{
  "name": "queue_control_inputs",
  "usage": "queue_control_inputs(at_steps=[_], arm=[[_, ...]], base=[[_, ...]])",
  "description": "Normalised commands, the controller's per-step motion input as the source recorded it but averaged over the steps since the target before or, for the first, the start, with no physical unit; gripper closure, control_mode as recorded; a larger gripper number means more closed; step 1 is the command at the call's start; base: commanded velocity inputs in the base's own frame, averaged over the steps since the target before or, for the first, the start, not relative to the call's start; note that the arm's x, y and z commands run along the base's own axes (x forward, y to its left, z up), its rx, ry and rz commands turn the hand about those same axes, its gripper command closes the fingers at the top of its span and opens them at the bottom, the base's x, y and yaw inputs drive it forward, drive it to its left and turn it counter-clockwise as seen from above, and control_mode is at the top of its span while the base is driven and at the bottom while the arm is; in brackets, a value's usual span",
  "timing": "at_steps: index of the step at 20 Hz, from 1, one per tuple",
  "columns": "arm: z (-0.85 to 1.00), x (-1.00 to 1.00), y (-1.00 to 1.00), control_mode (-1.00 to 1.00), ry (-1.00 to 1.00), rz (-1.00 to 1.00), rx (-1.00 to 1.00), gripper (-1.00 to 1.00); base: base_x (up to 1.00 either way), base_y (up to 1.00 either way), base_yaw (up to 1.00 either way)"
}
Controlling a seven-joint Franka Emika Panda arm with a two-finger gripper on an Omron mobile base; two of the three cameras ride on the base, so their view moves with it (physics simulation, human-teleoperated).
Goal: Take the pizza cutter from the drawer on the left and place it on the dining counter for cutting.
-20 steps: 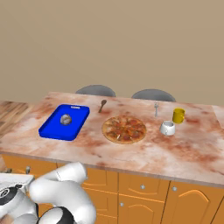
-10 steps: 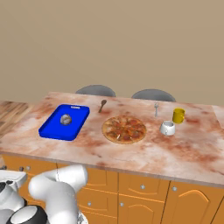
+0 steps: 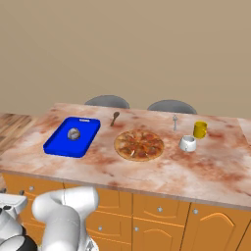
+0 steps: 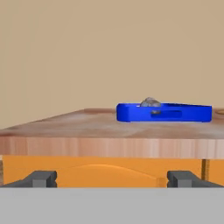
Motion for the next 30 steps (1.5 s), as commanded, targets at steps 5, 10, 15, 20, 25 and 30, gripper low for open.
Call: queue_control_inputs(at_steps=[5,10,15,20,25,30], arm=[[-0.22,0.2,0.0,-1.0,0.0,0.0,0.06,-1.0],[-0.17,0.33,-0.04,-1.0,0.0,0.0,0.06,-1.0],[-0.27,0.29,-0.01,-1.0,-0.01,0.0,0.05,-1.0],[-0.34,0.14,-0.01,-1.0,0.0,0.0,0.05,-1.0],[-0.38,0.14,0.0,-1.0,0.0,0.0,0.03,-1.0],[-0.35,0.19,0.0,-1.0,0.0,0.0,0.01,-1.0]], base=[[0.0,0.0,0.0],[0.0,0.0,0.0],[0.0,0.0,0.0],[0.0,0.0,0.0],[0.0,0.0,0.0],[0.0,0.0,0.0]])
